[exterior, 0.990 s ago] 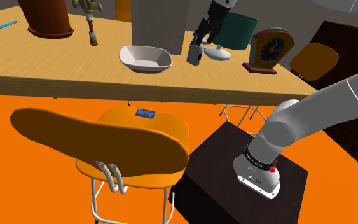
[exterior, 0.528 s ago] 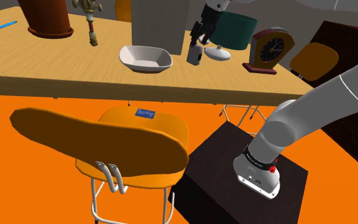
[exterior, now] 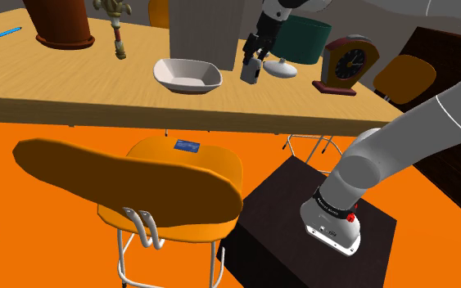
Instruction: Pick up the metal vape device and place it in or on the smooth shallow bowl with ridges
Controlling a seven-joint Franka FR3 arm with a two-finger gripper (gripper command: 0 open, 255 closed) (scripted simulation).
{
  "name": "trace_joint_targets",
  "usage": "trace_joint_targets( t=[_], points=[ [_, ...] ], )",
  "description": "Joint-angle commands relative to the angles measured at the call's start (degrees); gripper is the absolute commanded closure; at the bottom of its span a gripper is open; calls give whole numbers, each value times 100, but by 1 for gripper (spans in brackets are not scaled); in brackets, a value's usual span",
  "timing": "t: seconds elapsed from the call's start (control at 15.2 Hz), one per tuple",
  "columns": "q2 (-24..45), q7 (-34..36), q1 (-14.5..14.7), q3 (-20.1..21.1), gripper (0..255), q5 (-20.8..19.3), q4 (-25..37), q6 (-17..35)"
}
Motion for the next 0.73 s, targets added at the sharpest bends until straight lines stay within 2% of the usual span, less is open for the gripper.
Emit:
trace_joint_targets(
  t=[0.0, 0.07, 0.13, 0.66],
  points=[
    [0, 0, 0, 0, 0, 0, -1, 2],
    [0, 0, 0, 0, 0, 0, 0, 1],
    [0, 0, 0, 0, 255, 0, 0, 1],
    [1, -1, 0, -1, 255, 0, -3, 4]
  ],
)
